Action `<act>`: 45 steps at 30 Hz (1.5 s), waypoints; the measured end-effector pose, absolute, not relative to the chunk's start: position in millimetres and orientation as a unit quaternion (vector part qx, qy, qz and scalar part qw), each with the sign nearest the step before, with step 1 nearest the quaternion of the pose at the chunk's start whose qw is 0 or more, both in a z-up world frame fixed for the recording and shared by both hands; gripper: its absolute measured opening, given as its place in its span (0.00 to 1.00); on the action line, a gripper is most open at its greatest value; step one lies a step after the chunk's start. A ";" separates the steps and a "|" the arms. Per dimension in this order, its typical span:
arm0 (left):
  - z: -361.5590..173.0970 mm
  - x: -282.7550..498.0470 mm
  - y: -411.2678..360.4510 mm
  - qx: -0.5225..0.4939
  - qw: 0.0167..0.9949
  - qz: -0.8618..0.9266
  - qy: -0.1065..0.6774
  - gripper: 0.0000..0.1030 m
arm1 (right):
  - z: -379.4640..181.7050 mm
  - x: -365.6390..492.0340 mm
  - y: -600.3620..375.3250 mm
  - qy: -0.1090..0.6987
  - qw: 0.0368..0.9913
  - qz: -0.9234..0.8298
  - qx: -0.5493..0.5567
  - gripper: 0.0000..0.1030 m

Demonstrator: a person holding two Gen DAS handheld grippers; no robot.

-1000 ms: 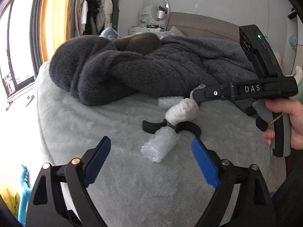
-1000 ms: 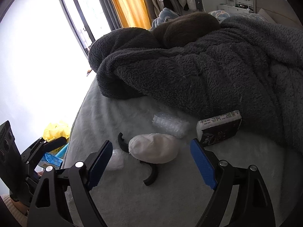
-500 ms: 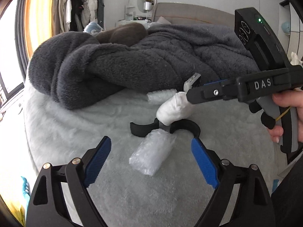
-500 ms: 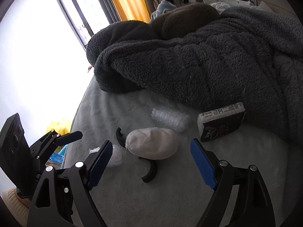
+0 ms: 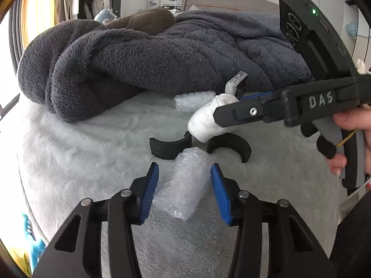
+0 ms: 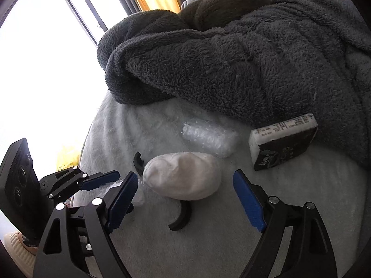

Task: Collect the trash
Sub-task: 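Grasp the bubble-wrap roll with the left tool while the right tool grasps the white cloth ball, then carry the bubble wrap and white ball with both tools over the teal bin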

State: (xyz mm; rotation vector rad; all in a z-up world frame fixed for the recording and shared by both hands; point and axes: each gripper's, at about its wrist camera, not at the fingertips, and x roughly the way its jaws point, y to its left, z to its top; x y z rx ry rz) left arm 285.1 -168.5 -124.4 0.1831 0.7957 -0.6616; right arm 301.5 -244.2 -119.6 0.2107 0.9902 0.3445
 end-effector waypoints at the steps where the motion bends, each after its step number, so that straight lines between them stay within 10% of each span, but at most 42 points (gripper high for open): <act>1: -123.3 284.6 -167.7 0.083 0.865 -0.319 0.379 0.45 | -121.5 302.3 -242.9 0.474 0.860 0.163 0.098 0.83; 24: -94.4 266.0 -114.3 0.025 0.905 -0.237 0.353 0.45 | -127.2 307.8 -246.0 0.467 0.856 0.176 0.138 0.83; 33: -95.6 252.0 -84.3 0.014 0.913 -0.194 0.359 0.45 | -126.4 312.9 -238.8 0.470 0.862 0.153 0.110 0.60; 45: -115.5 223.0 -39.7 -0.007 0.920 -0.097 0.379 0.45 | -90.6 292.9 -229.8 0.419 0.892 0.148 0.079 0.59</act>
